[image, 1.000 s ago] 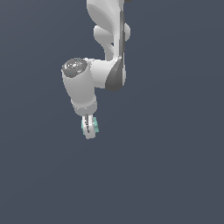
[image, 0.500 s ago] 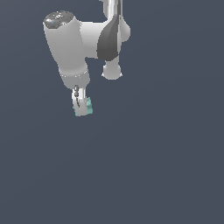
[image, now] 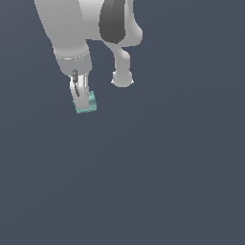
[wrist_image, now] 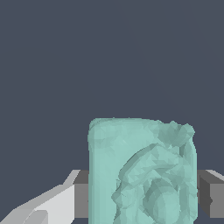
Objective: Pick up the object and move it to a goal position.
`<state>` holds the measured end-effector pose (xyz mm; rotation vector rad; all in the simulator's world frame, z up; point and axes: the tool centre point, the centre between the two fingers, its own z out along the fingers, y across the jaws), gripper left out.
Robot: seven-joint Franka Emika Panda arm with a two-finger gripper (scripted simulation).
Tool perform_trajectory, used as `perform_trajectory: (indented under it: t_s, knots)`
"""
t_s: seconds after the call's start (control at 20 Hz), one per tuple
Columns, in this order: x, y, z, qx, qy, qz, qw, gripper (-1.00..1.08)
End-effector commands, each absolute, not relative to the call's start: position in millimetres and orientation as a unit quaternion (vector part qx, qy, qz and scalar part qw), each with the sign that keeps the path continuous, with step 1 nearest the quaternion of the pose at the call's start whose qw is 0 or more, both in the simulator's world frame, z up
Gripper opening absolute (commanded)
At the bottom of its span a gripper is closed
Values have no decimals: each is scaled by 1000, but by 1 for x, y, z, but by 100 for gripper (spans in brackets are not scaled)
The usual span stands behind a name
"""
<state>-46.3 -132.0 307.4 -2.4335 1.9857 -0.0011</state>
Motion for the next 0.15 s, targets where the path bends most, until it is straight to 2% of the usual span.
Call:
perform_trajectory:
  t_s: [0.0,0.1]
  knots:
    - [-49,-133,313,-775,632,0,0,-100]
    - [-49,-133,315,-775,632,0,0,-100]
